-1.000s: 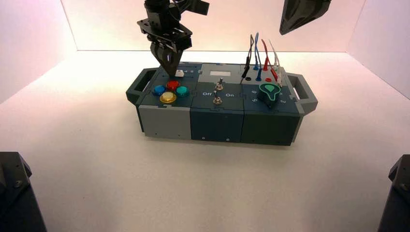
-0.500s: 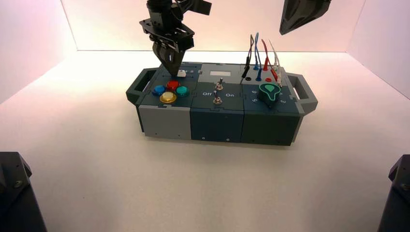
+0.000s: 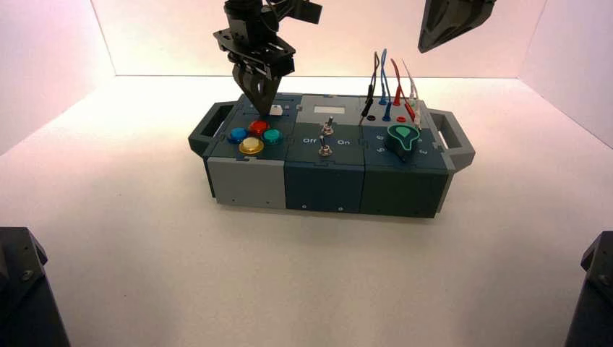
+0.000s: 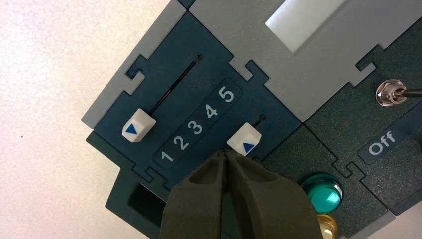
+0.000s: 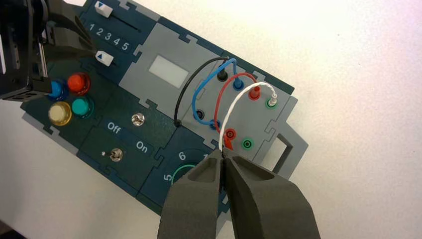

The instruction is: Move the bottom slider to position 4.

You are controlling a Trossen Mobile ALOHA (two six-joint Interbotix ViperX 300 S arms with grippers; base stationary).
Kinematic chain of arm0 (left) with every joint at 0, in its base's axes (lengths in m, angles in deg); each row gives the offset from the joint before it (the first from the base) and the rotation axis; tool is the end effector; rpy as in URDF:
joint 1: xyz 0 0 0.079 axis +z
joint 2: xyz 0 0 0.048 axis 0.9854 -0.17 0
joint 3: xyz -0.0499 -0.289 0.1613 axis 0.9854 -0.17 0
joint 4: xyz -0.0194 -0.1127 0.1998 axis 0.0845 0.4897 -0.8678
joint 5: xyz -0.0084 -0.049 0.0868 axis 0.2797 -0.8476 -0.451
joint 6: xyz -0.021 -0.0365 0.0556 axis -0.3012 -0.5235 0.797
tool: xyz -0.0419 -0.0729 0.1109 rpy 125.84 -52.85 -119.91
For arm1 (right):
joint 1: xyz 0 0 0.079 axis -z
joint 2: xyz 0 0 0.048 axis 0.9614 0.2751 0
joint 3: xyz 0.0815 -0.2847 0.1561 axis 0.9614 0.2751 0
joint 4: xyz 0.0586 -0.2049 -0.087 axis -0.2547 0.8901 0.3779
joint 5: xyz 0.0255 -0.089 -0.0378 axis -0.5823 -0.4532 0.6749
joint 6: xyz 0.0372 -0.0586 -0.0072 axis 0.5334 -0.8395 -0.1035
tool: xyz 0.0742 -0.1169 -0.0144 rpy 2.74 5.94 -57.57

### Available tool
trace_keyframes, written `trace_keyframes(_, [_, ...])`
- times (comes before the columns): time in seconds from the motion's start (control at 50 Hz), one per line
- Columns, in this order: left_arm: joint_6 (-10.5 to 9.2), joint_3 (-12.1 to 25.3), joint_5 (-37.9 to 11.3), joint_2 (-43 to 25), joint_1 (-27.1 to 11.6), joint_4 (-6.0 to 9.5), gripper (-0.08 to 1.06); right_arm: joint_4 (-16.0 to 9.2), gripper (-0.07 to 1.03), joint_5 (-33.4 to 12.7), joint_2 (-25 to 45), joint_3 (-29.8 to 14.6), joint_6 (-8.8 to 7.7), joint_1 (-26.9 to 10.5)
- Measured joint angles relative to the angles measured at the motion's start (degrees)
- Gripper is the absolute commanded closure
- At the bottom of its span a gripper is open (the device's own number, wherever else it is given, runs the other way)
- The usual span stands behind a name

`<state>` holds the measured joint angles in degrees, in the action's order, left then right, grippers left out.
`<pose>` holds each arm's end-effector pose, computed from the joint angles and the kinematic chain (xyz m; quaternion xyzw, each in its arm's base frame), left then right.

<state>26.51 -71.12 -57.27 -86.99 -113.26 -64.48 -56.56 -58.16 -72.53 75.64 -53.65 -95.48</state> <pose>0.3615 -0.2374 0.0165 0.3078 0.5842 -0.3243 0.6773 0.3103 0.1439 0.1344 -0.0706 0.4974 0.2033 0.8404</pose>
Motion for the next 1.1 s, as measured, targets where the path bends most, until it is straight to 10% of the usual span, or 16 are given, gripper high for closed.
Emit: trace_keyframes(1.1, [-2.11, -9.6, -5.1, 17.7, 2.6, -0.09, 1.01, 0.0, 0.99, -0.7, -2.5, 0.2, 0.00, -0.1])
